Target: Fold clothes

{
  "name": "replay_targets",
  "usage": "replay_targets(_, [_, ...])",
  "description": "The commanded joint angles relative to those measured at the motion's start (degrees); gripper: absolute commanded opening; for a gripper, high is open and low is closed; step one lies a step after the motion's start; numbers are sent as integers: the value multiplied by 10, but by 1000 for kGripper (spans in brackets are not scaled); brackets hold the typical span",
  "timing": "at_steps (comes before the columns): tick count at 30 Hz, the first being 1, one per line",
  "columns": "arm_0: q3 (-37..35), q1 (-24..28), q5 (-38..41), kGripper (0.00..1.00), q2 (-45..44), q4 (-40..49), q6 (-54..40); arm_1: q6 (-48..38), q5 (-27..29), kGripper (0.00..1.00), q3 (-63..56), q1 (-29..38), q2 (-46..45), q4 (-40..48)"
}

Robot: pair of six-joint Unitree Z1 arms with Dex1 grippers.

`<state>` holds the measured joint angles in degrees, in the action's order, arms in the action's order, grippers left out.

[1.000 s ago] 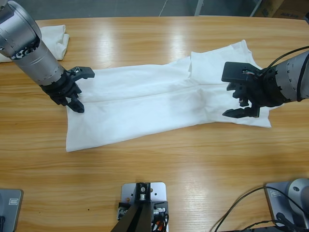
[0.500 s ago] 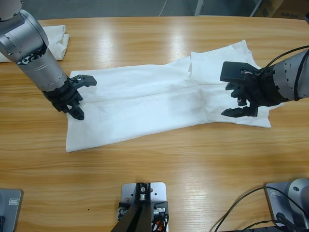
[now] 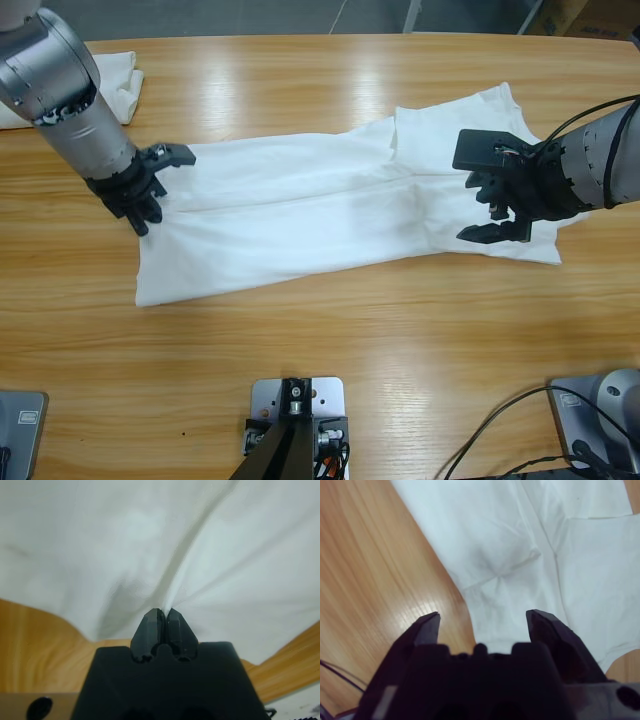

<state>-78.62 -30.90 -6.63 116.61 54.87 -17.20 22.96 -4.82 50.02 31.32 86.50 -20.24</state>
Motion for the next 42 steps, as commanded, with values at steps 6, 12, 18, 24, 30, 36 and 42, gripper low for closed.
replay_targets(6, [9,3,-40,0,-2,-8,22,-8,8,701,-19,3,24,8])
replay_targets(12, [17,11,-53,10,11,-37,37,-8,7,701,-21,3,22,8])
replay_targets(18, [-21,26,-65,286,17,-43,62,-8,5,701,-23,3,23,8])
replay_targets(24, [-18,27,-65,628,38,-52,107,-9,4,701,-23,3,27,8])
replay_targets(30, [23,30,-88,632,-13,-62,139,-9,3,701,-22,3,27,8])
replay_targets(36, [126,105,-14,632,-205,-117,287,-9,2,701,-25,3,30,13])
replay_targets(42, [282,224,276,628,-207,-245,378,-9,1,701,-27,3,30,16])
